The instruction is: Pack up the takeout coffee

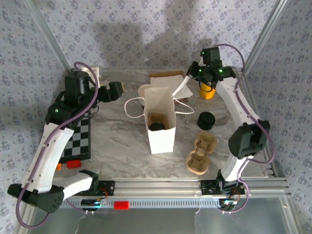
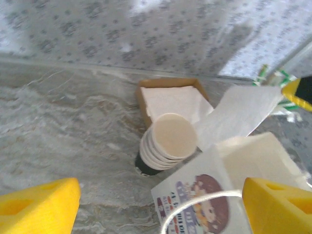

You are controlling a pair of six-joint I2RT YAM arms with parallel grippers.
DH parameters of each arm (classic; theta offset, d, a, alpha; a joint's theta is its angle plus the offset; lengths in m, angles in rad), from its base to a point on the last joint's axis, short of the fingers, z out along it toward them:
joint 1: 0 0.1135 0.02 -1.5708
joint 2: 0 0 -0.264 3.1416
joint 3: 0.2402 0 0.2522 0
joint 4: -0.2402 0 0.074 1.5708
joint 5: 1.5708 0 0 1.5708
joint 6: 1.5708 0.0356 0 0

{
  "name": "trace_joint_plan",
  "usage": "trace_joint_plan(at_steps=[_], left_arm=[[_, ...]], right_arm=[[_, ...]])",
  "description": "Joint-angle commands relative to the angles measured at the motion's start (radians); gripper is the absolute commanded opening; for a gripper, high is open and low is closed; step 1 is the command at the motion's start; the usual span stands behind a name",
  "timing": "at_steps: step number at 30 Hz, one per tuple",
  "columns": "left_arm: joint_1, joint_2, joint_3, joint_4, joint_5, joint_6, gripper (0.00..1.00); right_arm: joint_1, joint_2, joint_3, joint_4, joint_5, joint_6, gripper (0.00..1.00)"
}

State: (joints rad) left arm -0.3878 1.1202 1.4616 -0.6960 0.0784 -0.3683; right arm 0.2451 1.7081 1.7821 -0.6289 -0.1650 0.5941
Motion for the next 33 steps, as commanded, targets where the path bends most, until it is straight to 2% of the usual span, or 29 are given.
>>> trace_joint_plan(at_steps=[1, 5, 9, 11, 18, 20, 22, 24, 33], left_arm=[[-0.091, 0.021, 0.078, -0.005, -0.014, 0.077, 0.86], [-0.250, 0.065, 0.134, 0.067, -0.037, 0.112, 0.86], [-0.414, 0.178, 0.236, 0.095, -0.078, 0.125, 0.86], [-0.494, 0.232, 0.255, 0.163, -0.091, 0.158, 0.87], [-0.585, 0.445, 0.380, 0.266, -0.055, 0.177, 0.88], [-0.613, 0.515, 0.436, 0.252, -0.100, 0.230, 0.88], [-0.612, 0.566, 0.482, 0.223, -0.117, 0.228, 0.88], [-0.613, 0.602, 0.522, 0.229, -0.080, 0.236, 0.80], [-0.612, 0.651, 0.555, 0.239, -0.046, 0.186, 0.16]], right_arm=[[0.006, -0.095, 0.045, -0.014, -0.012, -0.025, 0.00], [0.008, -0.197, 0.066, -0.055, 0.002, -0.055, 0.00], [0.007, -0.284, 0.060, -0.067, -0.014, -0.054, 0.00], [0.006, -0.319, 0.063, -0.087, -0.026, -0.054, 0.00], [-0.003, -0.415, 0.039, -0.140, -0.057, -0.030, 0.00], [-0.005, -0.441, 0.032, -0.146, -0.059, -0.028, 0.00], [-0.004, -0.463, 0.022, -0.147, -0.056, -0.024, 0.00], [-0.004, -0.480, 0.014, -0.144, -0.062, -0.022, 0.00], [-0.041, -0.527, -0.032, -0.155, -0.083, -0.026, 0.00]])
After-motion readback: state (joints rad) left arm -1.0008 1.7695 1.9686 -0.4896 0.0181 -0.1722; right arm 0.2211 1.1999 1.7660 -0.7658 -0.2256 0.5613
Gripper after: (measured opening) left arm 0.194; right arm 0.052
